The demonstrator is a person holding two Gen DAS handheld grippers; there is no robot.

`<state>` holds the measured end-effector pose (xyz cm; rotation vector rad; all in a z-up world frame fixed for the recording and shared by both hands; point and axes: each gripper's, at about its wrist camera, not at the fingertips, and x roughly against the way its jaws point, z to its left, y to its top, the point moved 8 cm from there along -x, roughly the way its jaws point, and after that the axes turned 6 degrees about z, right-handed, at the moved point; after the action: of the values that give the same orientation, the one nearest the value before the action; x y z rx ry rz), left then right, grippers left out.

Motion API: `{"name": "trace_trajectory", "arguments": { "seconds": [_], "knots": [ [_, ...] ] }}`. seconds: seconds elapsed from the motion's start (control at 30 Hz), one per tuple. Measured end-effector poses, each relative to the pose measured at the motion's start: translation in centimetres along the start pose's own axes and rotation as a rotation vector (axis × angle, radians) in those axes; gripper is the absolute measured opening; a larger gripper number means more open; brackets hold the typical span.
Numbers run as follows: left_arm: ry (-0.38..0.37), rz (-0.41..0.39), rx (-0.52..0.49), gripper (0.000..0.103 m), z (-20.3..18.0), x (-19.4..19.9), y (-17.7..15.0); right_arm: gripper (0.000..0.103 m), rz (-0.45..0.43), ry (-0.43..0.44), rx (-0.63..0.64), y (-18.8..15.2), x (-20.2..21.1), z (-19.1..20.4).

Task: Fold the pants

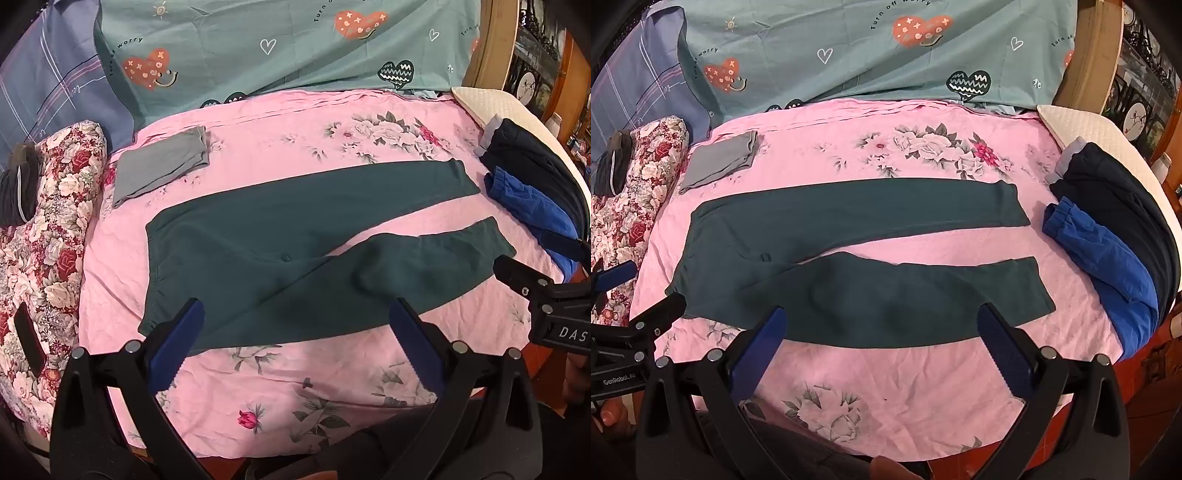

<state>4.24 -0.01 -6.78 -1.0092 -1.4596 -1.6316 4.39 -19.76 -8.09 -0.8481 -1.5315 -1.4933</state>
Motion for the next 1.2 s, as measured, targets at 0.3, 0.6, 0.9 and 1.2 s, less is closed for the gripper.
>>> {"name": "trace_trajectory", "arguments": {
  "seconds": [0.3, 0.6, 0.9, 1.2],
  "knots": [
    [0.0, 0.004, 0.004, 0.101, 0.08, -0.02, -0.03, 0.102, 0.006, 0.003, -0.002, 0.17, -0.22, 0.25],
    [0.002, 0.005, 0.006, 0.101, 0.48, -0.4, 0.11, 0.102, 0.009, 0.001, 0.001, 0.23, -0.39, 0.39],
    [0.006, 0.005, 0.005, 0.101, 0.43, -0.37, 0.17, 0.102, 0.011, 0.008, -0.003, 0.14, -0.42, 0.27],
    [0.005, 0.007, 0.004, 0.101, 0.41, -0.2, 0.01, 0.102, 0.014, 0.006, -0.003, 0.11, -0.43, 0.29]
  ]
}}
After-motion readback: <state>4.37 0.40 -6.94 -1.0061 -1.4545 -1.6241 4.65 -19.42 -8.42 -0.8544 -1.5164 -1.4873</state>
